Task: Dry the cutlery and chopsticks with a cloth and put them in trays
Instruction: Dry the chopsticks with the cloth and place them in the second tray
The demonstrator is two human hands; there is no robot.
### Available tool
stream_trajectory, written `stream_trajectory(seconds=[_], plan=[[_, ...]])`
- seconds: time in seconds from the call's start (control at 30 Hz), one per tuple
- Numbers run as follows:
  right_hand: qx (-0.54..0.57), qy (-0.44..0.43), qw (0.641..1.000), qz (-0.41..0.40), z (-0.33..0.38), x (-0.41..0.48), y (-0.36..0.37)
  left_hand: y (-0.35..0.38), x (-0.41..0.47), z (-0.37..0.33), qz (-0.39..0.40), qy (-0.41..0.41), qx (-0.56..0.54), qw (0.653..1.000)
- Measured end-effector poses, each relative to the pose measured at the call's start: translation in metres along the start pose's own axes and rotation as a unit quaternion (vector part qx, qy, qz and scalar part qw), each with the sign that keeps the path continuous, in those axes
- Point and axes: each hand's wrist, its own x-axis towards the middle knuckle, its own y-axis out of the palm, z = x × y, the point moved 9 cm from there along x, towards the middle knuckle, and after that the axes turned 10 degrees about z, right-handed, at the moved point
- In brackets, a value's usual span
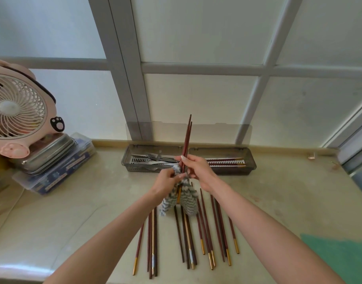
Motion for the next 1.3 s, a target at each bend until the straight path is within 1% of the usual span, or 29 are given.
stream_trajectory(seconds=[0.07,0.13,0.23,0.33,0.37,0.43,0.5,0.53,0.6,0.63,0.67,0.73,0.77,0.8,0.83,0.87,0.9,0.97,1.0,1.07,1.1,1.17,1.2,1.23,1.27,1.3], plan=[[0.039,0.015,0.999,0.036,-0.008,0.001,-0.001,0.006,-0.003,0.007,0.027,-0.012,-0.01,0.999],[0.034,0.022,0.999,0.025,-0.012,0.003,-0.005,0.011,-0.005,0.013,0.056,-0.028,-0.03,0.998],[0.049,0.007,0.998,-0.042,-0.013,0.007,-0.017,0.018,-0.006,0.018,0.072,-0.053,-0.053,0.995],[0.117,0.001,0.985,-0.124,-0.02,0.006,-0.04,0.021,-0.008,0.028,0.072,-0.084,-0.027,0.993],[0.143,0.0,0.98,-0.141,-0.024,0.005,-0.046,0.021,-0.007,0.031,0.068,-0.088,-0.019,0.994],[0.173,-0.003,0.977,-0.124,-0.026,0.003,-0.044,0.02,-0.004,0.031,0.048,-0.088,-0.02,0.995],[0.144,0.003,0.987,-0.075,-0.029,0.005,-0.032,0.02,0.0,0.027,0.031,-0.081,-0.042,0.995],[0.11,0.005,0.992,-0.069,-0.03,0.007,-0.029,0.022,0.002,0.025,0.03,-0.082,-0.051,0.995],[0.061,-0.014,0.993,-0.098,-0.022,0.009,-0.037,0.027,0.005,0.016,0.037,-0.079,-0.056,0.995],[0.059,-0.03,0.991,-0.116,-0.016,0.01,-0.045,0.027,0.007,0.012,0.033,-0.072,-0.052,0.995],[0.084,-0.047,0.986,-0.138,-0.01,0.011,-0.054,0.023,0.008,0.007,0.018,-0.065,-0.047,0.997],[0.167,-0.072,0.964,-0.193,-0.006,0.009,-0.08,0.01,0.01,0.004,-0.031,-0.057,-0.057,0.996],[0.167,-0.072,0.958,-0.222,-0.007,0.007,-0.095,0.003,0.01,0.007,-0.055,-0.059,-0.082,0.993],[0.112,-0.06,0.96,-0.25,-0.01,0.004,-0.11,-0.002,0.008,0.01,-0.072,-0.06,-0.112,0.989],[0.024,-0.041,0.961,-0.272,-0.014,0.002,-0.124,-0.006,0.006,0.013,-0.087,-0.06,-0.136,0.985],[-0.081,-0.02,0.954,-0.289,-0.019,0.001,-0.138,-0.011,0.005,0.015,-0.102,-0.058,-0.151,0.982],[-0.189,0.0,0.933,-0.306,-0.022,-0.001,-0.152,-0.015,0.004,0.015,-0.114,-0.052,-0.165,0.978],[-0.375,0.017,0.866,-0.329,-0.017,-0.004,-0.175,-0.023,0.003,0.013,-0.142,-0.039,-0.183,0.972],[-0.457,0.017,0.828,-0.324,-0.012,-0.002,-0.182,-0.027,0.002,0.012,-0.161,-0.034,-0.193,0.967],[-0.601,0.038,0.748,-0.279,-0.008,0.007,-0.188,-0.034,0.0,0.015,-0.2,-0.027,-0.229,0.952],[-0.651,0.055,0.714,-0.251,-0.007,0.012,-0.191,-0.037,-0.002,0.016,-0.216,-0.022,-0.245,0.945],[-0.713,0.073,0.666,-0.207,-0.009,0.024,-0.193,-0.041,-0.006,0.017,-0.24,-0.016,-0.263,0.934],[-0.725,0.077,0.658,-0.188,-0.013,0.03,-0.194,-0.042,-0.008,0.018,-0.246,-0.015,-0.269,0.931],[-0.719,0.083,0.67,-0.163,-0.02,0.038,-0.198,-0.043,-0.009,0.018,-0.252,-0.015,-0.274,0.928],[-0.692,0.103,0.703,-0.13,-0.03,0.045,-0.199,-0.045,-0.01,0.019,-0.261,-0.017,-0.274,0.926],[-0.645,0.135,0.747,-0.089,-0.044,0.05,-0.2,-0.047,-0.012,0.02,-0.271,-0.018,-0.271,0.924]])
